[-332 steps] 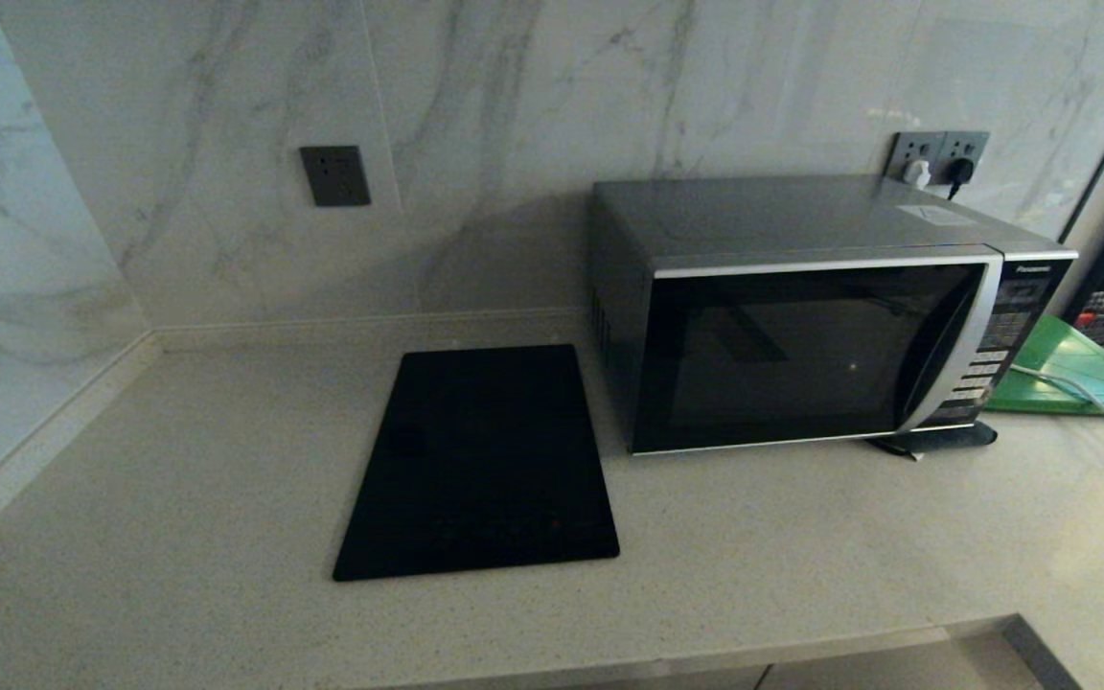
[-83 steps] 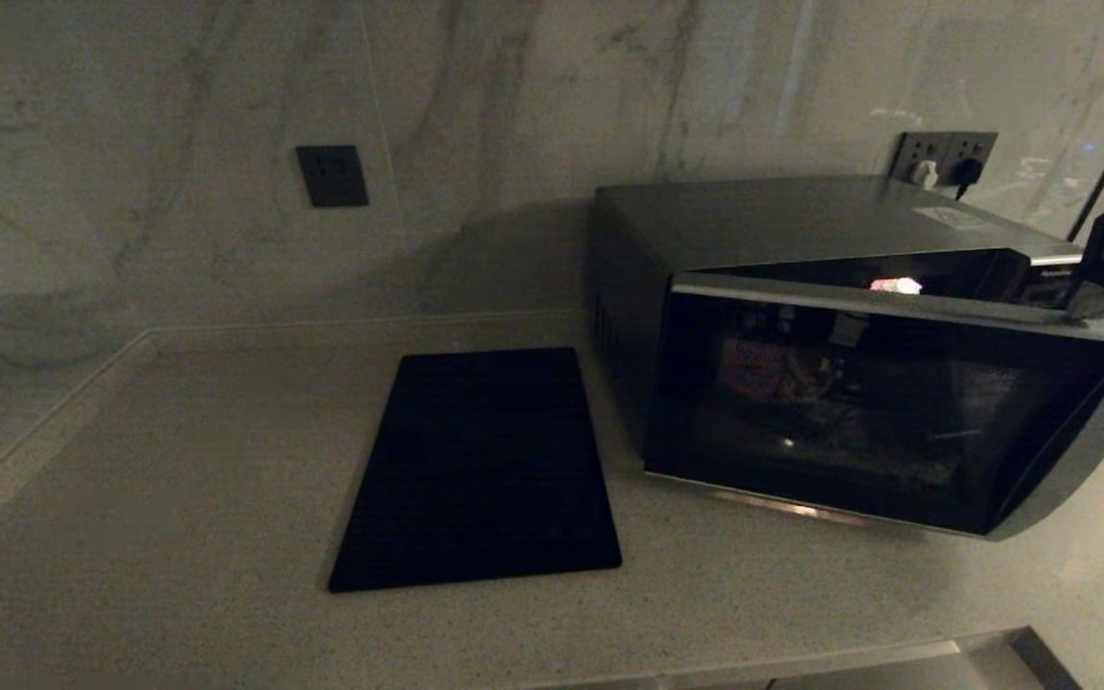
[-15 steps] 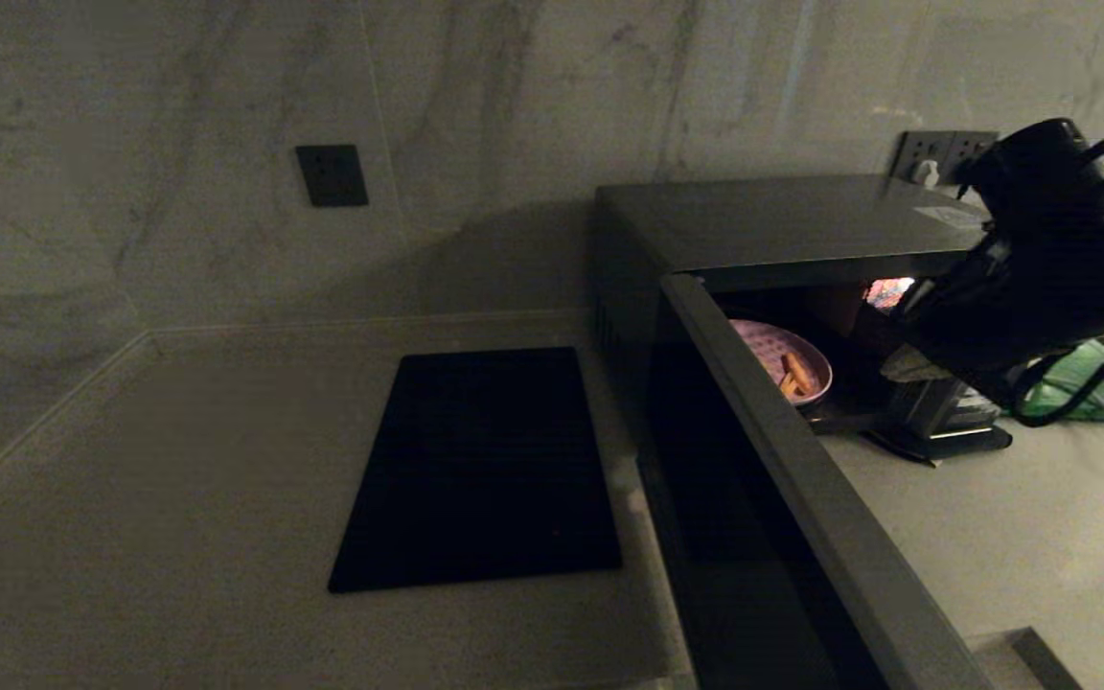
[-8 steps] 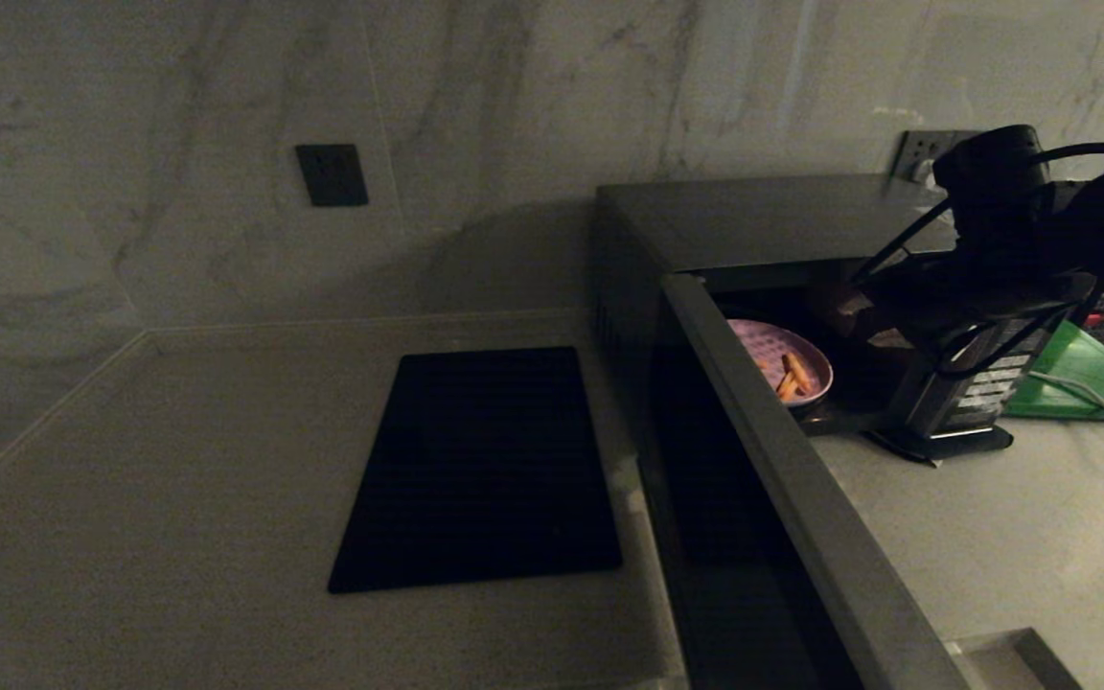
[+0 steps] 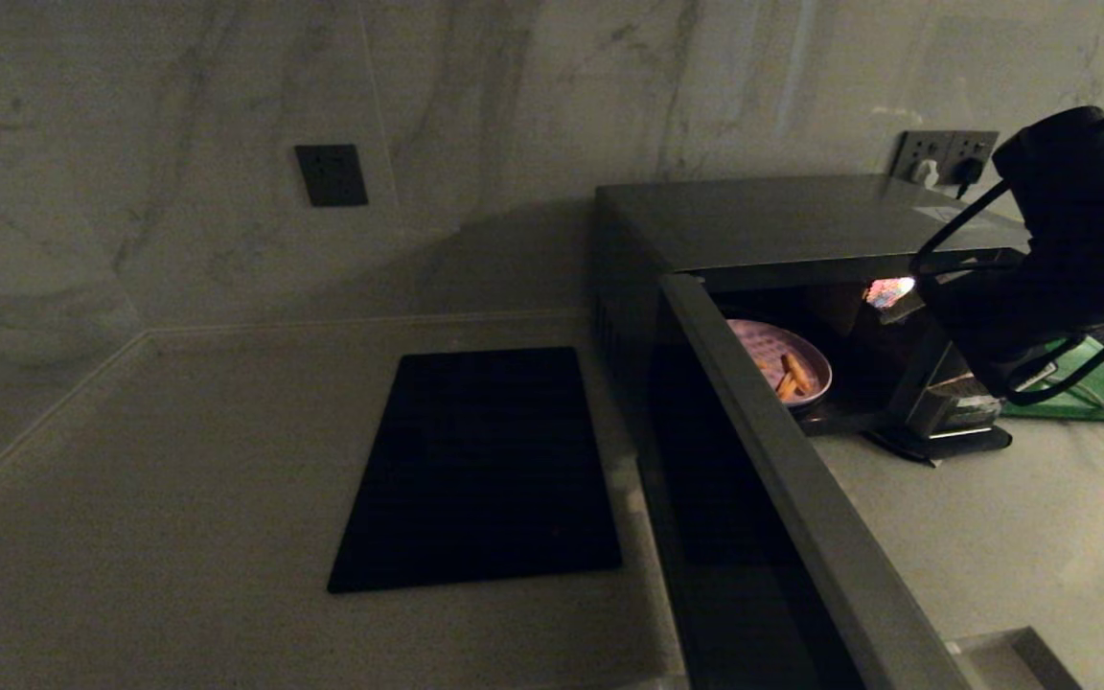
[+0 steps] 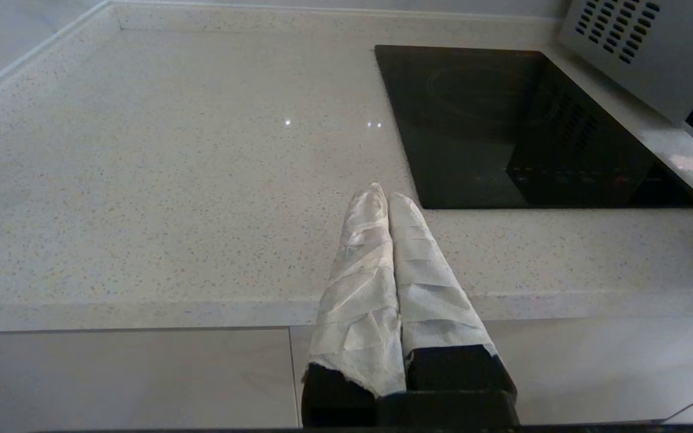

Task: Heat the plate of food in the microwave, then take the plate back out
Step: Take the plate out of the microwave

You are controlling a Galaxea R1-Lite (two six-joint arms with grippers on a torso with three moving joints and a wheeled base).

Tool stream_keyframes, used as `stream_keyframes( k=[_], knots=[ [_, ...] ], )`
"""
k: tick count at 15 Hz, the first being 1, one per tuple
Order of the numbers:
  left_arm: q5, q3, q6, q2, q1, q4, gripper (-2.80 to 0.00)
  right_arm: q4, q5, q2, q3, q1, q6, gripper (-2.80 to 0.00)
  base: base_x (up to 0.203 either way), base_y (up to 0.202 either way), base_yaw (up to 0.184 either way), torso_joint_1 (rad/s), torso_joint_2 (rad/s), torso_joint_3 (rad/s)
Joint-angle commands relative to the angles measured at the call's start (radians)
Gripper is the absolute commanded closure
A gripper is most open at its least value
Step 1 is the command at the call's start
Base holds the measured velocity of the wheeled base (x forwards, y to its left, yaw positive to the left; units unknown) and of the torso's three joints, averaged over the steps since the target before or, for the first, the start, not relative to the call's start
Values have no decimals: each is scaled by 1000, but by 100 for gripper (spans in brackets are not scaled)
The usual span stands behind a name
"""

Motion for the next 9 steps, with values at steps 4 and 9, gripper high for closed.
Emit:
stream_keyframes(
  k=[4,9],
  knots=[
    [0,0,-1,2,0,0,0,-10,150,78,17,-22,43,-280,0,0,0,0,0,0],
    [0,0,-1,2,0,0,0,-152,312,143,109,-151,40,-280,0,0,0,0,0,0]
  ],
)
